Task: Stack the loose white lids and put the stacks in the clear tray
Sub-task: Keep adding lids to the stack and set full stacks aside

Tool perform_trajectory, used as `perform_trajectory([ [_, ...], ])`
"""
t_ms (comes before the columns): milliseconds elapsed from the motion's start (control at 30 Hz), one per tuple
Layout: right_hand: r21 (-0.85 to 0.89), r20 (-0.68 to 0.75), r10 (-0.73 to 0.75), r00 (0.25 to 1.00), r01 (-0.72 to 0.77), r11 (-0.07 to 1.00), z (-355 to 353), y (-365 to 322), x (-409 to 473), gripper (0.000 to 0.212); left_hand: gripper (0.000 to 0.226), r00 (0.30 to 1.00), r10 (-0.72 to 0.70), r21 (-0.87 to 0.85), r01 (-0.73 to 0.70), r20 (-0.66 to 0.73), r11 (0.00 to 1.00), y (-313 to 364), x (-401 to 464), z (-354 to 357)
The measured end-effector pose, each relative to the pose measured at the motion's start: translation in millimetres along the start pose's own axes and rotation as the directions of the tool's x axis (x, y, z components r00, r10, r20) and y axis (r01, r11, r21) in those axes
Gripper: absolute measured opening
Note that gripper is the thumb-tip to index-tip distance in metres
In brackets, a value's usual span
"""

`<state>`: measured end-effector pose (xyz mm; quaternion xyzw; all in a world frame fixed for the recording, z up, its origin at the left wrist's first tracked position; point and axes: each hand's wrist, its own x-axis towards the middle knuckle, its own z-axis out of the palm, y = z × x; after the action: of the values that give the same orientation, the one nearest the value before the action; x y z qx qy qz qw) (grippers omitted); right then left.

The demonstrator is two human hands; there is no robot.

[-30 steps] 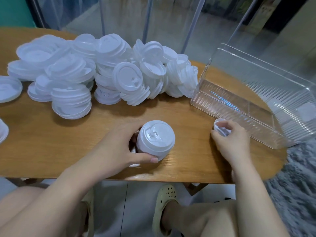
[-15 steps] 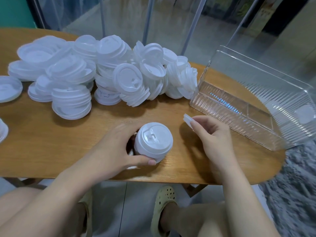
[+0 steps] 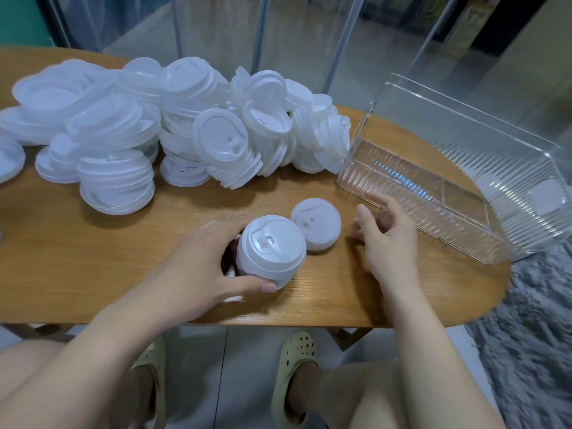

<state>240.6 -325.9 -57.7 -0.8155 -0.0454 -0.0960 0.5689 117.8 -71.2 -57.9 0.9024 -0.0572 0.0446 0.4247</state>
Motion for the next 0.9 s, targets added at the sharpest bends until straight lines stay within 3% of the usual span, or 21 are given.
perform_trajectory([
  [233,-0.155,0.075,0.006,0.997,0.006,0.988,4.0,-5.9,-1.3,0.008,0.078,1.000,0.006,0.000,-0.006,-0.001,1.000,-0.6,0.1,0.4],
  [400,-0.304,0.344,-0.079,0.936,0.191,0.933,12.3,-6.3,-7.5,0.048,0.081,1.000,0.009,-0.003,-0.009,0.003,1.000,-0.2,-0.4,0.1],
  [567,-0.385,0.428,-0.095,0.899,0.276,0.881,21.5,-6.0,-5.0,0.089,0.081,1.000,0.001,0.000,-0.001,-0.004,1.000,-1.0,-1.9,-1.0],
  [733,-0.396,0.460,-0.141,0.877,0.344,0.851,27.8,-8.9,-4.2,0.084,0.080,1.000,-0.017,0.030,0.017,-0.024,0.999,-4.6,-3.1,-3.3],
  [900,-0.383,0.432,-0.113,0.895,0.296,0.875,27.3,-12.3,-6.0,0.074,0.081,0.999,-0.023,0.032,0.024,-0.026,0.999,-4.8,-3.8,-4.2],
])
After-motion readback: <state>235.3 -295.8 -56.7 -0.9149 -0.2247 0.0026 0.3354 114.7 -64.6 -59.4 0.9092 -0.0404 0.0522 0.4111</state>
